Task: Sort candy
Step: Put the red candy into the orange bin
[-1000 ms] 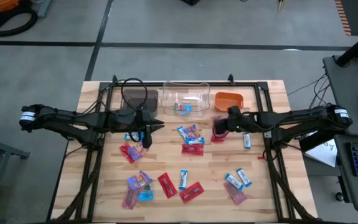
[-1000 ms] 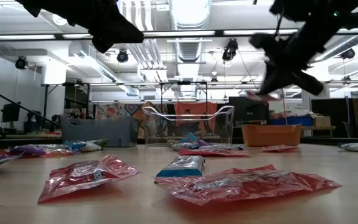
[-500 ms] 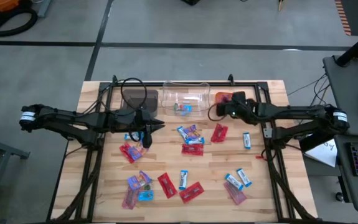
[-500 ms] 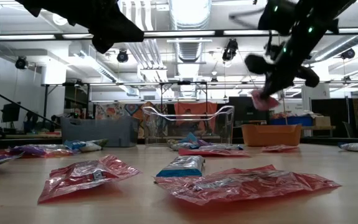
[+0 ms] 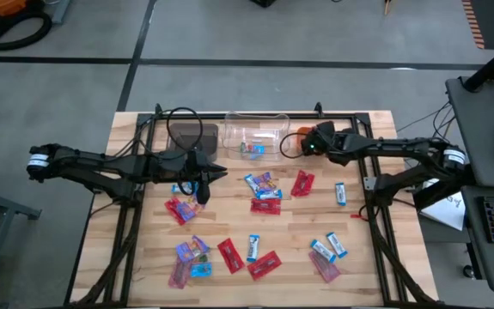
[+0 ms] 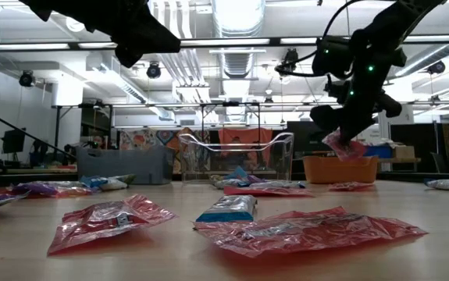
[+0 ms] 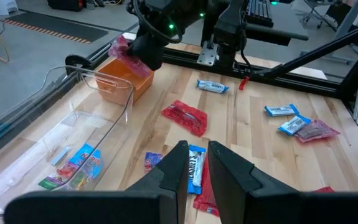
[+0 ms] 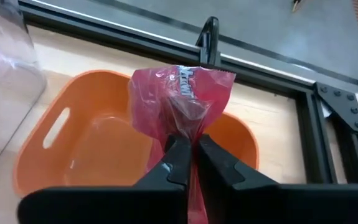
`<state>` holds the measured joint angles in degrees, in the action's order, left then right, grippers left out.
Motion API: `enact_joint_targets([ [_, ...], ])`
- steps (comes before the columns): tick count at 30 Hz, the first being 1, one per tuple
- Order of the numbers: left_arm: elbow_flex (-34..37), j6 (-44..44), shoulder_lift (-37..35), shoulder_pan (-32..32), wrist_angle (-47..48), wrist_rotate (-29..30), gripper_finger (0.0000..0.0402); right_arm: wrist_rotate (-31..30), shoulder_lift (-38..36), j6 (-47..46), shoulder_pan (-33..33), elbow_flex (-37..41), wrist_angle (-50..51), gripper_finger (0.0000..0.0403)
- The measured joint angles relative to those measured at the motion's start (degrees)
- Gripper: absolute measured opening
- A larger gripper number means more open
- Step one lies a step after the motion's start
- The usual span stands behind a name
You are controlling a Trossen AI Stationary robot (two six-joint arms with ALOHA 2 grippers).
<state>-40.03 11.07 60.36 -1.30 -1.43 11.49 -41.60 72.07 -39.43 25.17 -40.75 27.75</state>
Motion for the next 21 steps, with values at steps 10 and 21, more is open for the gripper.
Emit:
enact_joint_targets([
  [10, 0.0, 0.0, 0.0, 0.0, 0.0, 0.0, 0.0045, 0.0, -1.0, 2.1, 0.0, 0.0, -0.1, 0.0080],
  [21, 0.0, 3.0, 0.0, 0.0, 0.2, -0.1, 0.0045, 3.8, -8.1, 3.9, -4.4, 0.0, -1.8, 0.0117],
])
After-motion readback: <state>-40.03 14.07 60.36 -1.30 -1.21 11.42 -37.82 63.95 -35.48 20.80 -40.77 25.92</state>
